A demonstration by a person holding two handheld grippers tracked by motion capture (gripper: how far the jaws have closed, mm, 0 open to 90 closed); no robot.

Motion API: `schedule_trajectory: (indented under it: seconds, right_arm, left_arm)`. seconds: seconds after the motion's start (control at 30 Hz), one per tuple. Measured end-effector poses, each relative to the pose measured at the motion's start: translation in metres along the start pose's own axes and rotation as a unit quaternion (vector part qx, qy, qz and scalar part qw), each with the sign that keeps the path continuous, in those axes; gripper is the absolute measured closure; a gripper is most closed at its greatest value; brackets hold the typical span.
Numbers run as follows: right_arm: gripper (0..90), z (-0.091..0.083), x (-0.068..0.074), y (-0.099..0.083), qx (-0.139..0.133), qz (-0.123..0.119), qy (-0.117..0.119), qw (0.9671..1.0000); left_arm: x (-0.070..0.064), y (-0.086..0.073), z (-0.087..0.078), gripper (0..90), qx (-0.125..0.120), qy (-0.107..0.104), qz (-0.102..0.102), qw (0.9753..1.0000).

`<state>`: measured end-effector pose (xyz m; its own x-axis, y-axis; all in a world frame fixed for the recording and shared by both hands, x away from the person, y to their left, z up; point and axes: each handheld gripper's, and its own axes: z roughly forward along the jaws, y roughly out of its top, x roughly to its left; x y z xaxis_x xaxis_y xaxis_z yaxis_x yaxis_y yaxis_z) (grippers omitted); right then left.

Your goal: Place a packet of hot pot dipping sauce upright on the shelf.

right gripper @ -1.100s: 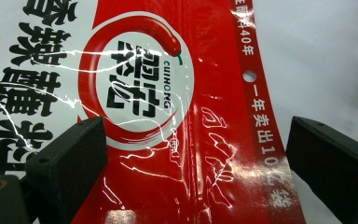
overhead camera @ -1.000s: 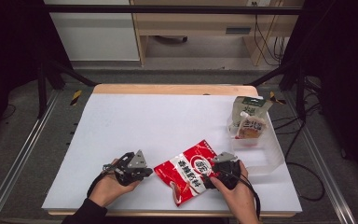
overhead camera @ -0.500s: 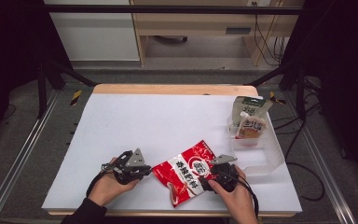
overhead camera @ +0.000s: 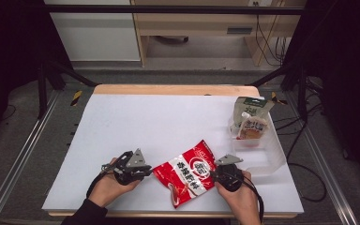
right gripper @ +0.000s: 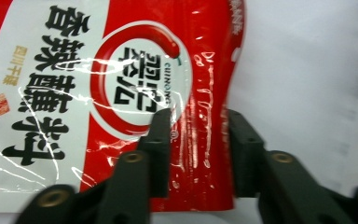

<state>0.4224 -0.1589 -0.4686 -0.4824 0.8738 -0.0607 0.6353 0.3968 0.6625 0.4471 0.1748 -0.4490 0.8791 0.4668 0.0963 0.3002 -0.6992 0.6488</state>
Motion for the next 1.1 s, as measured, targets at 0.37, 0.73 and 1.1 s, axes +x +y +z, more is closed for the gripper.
schedule_trajectory:
  seconds: [0.37,0.73,1.1]
  right_arm:
    - [90.0,-0.007,-0.008,0.006,-0.004,0.0,-0.003,1.0]
    - [90.0,-0.02,-0.01,0.033,-0.015,-0.027,0.015,0.9994]
    - [90.0,-0.032,-0.004,0.069,-0.028,-0.069,0.043,0.9963]
  left_arm:
    - [0.001,0.001,0.0,76.7,-0.001,0.004,-0.003,1.0]
    - [0.004,0.004,-0.004,53.6,-0.007,0.016,-0.013,0.9998]
    - [0.014,0.008,-0.013,24.4,-0.018,0.026,-0.023,0.9992]
